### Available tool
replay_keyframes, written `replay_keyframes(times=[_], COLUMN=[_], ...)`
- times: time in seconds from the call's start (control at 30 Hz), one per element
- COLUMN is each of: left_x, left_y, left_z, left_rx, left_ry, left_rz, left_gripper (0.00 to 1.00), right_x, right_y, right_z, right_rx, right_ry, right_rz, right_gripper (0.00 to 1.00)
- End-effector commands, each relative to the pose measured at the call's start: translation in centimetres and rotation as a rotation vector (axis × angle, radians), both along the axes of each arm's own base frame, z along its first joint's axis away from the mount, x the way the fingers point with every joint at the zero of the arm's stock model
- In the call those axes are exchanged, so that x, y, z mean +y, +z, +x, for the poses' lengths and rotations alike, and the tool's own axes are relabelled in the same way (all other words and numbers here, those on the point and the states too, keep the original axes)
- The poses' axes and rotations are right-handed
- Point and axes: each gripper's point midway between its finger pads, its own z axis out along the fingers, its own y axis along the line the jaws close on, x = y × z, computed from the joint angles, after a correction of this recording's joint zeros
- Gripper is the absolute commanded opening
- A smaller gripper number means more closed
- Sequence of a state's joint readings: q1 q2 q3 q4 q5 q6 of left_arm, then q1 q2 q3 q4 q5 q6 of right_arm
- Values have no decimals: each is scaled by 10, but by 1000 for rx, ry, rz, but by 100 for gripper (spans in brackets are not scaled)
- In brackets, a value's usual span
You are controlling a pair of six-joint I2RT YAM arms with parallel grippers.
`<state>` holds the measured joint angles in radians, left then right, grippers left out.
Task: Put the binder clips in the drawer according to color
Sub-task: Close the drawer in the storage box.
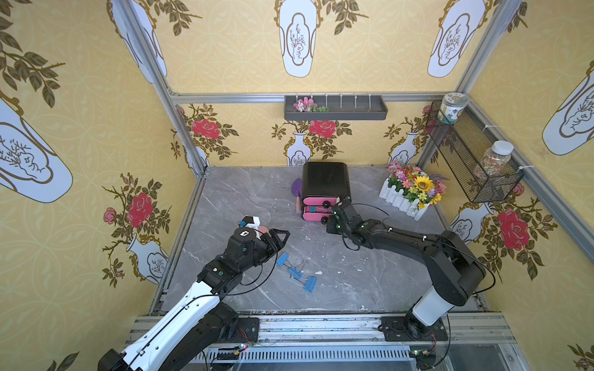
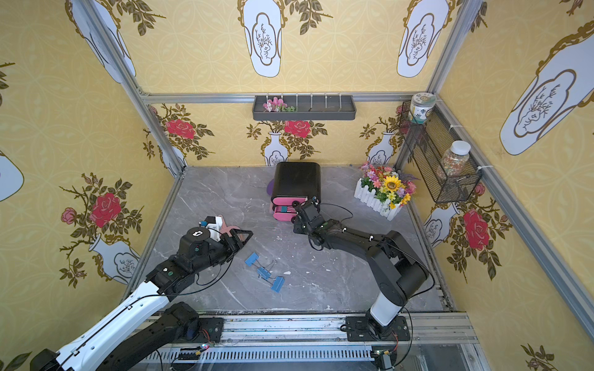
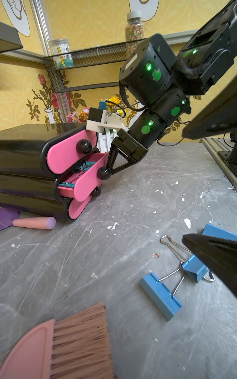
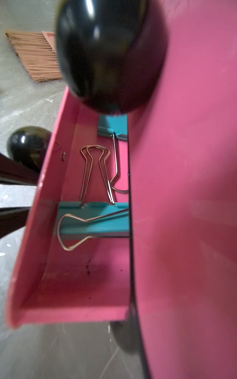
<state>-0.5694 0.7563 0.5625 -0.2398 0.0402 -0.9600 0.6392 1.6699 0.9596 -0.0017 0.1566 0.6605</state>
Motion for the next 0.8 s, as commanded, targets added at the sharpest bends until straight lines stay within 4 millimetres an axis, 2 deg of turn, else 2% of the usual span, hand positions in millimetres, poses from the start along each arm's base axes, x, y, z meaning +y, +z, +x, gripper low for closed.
replay_keyframes(times=[0.0,0.3,0.77], left_x=[2,2,3], left_y=[-3,-10,-14], left_z=[-2,-6,-8], left_rx=[5,20,32], left_ry=[-5,-6,-7], left_rz=[16,11,7], left_gripper=[78,78,78], right_x=[8,10,-4], right_y=[12,25,34], right_z=[17,29,37], right_rx=[-68,-154,-253], right_ry=[-41,-108,-227], right_rz=[91,235,464], right_gripper=[24,26,30])
